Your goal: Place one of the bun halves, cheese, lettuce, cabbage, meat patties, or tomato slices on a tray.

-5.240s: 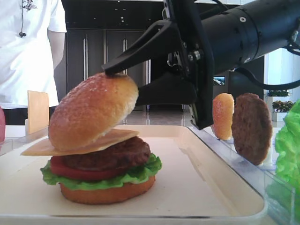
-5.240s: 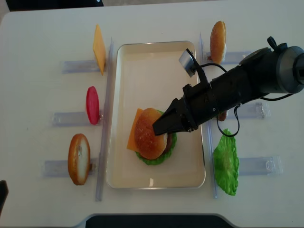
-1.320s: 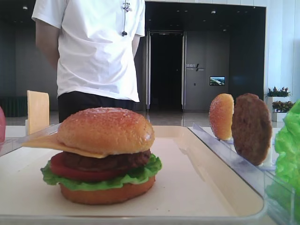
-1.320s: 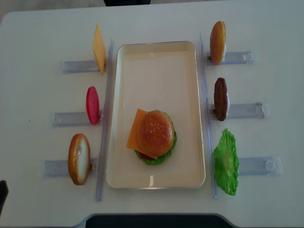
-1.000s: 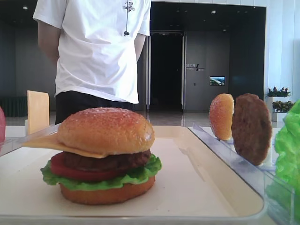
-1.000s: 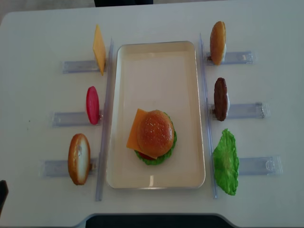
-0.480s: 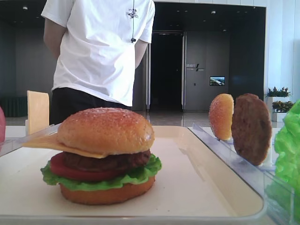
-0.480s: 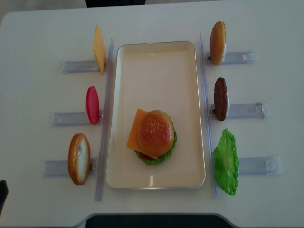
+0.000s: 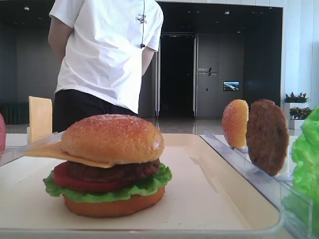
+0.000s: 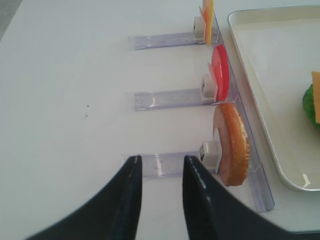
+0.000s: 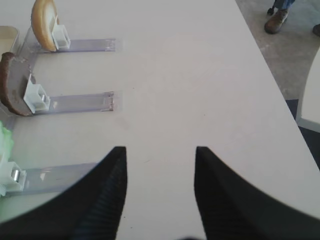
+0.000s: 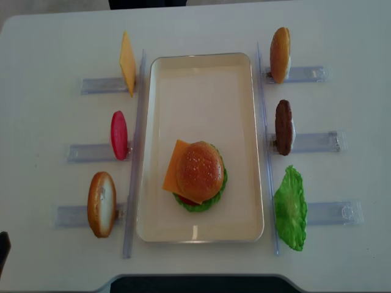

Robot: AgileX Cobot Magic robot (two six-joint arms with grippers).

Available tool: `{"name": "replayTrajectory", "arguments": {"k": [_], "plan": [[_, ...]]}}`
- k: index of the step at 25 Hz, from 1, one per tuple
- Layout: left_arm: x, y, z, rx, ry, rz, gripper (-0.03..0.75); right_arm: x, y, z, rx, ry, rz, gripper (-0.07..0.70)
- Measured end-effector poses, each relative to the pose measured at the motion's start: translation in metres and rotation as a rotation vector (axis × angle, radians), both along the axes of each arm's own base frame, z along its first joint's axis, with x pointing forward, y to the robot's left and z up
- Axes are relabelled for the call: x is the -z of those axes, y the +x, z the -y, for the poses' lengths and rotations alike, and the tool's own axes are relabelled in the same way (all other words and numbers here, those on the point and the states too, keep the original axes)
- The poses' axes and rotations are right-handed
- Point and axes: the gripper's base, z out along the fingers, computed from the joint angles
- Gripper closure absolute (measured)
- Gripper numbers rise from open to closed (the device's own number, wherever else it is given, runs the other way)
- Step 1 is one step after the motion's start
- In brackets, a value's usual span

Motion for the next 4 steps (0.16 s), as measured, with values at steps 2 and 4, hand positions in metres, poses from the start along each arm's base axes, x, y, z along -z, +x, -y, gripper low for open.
{"name": "replayTrajectory", "arguments": {"k": [2, 4], "plan": [[0.0000, 0.0000, 0.0000, 0.000, 0.000, 0.000, 0.496, 0.0000, 0.0000, 0.0000, 0.000, 0.000, 0.000, 0.299], [0.0000, 0.0000, 0.0000, 0.000, 0.000, 0.000, 0.496, 0.0000, 0.0000, 0.0000, 0.000, 0.000, 0.000, 0.300]]}}
